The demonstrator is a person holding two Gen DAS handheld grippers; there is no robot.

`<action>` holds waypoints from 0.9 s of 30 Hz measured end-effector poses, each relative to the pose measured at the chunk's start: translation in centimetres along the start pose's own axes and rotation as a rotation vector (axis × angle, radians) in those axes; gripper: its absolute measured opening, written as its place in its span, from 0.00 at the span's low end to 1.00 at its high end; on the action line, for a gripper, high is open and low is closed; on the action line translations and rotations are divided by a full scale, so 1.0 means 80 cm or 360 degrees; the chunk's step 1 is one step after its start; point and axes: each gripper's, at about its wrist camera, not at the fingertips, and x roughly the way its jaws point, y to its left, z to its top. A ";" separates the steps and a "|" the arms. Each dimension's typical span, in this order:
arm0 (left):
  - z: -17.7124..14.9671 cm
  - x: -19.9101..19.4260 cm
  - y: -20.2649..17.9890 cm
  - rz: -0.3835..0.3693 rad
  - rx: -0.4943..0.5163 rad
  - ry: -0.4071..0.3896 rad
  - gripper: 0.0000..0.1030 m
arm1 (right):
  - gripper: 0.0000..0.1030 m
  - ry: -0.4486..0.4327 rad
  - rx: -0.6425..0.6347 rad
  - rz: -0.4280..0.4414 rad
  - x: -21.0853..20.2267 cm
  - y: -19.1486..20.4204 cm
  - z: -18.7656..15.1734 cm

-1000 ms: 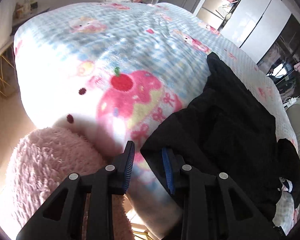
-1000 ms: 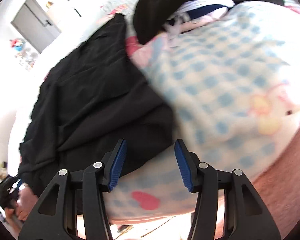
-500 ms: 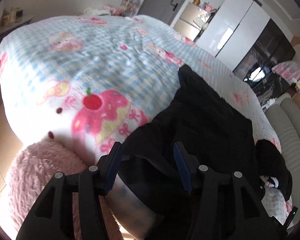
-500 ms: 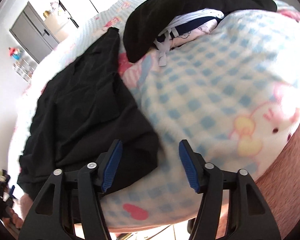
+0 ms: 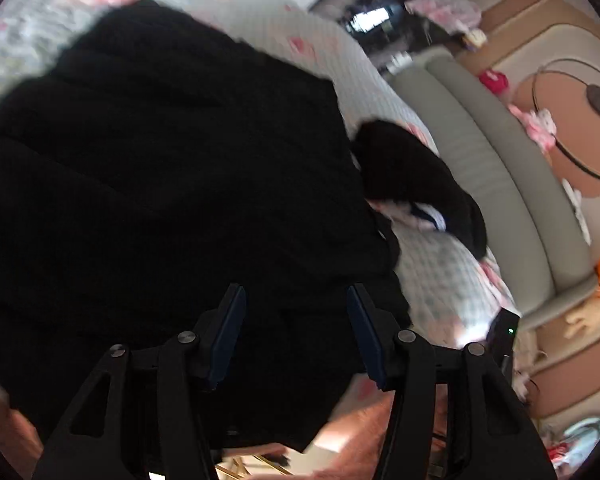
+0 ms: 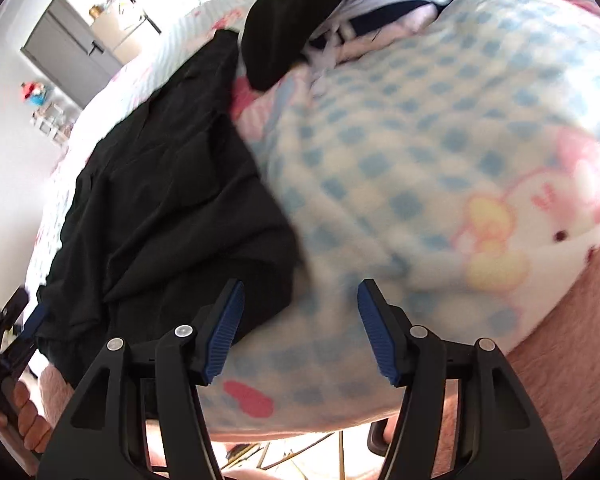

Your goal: Fold clothes

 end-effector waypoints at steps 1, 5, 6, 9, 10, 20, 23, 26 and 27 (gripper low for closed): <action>-0.001 0.024 -0.011 -0.0035 0.0005 0.0067 0.53 | 0.59 0.0000 -0.0018 -0.0004 0.003 0.003 -0.003; -0.007 0.094 -0.033 -0.0226 -0.0123 0.0263 0.53 | 0.59 -0.0034 -0.0016 -0.0025 -0.001 -0.004 -0.007; -0.010 0.109 -0.029 -0.0335 -0.0257 0.0308 0.53 | 0.59 -0.0035 0.0014 -0.0016 -0.001 -0.009 -0.006; -0.017 0.135 -0.020 -0.0389 -0.0513 0.0266 0.54 | 0.59 -0.0043 0.0137 -0.0004 -0.007 -0.023 0.004; -0.015 0.136 -0.022 -0.0363 -0.0519 0.0223 0.54 | 0.59 -0.0061 0.0135 -0.0026 -0.002 -0.023 0.009; 0.005 0.161 -0.054 -0.0061 -0.0277 0.0085 0.11 | 0.63 -0.0040 0.0084 -0.0064 0.023 -0.025 0.008; 0.002 0.151 -0.056 -0.0065 -0.0244 0.0035 0.05 | 0.61 -0.0046 0.0069 -0.0067 0.026 -0.026 0.008; 0.005 0.138 -0.057 0.0028 -0.0165 -0.0026 0.05 | 0.61 -0.0060 0.0064 -0.0074 0.024 -0.033 0.006; 0.005 0.139 -0.054 0.0067 -0.0146 -0.0019 0.05 | 0.61 -0.0060 0.0053 -0.0092 0.022 -0.030 0.006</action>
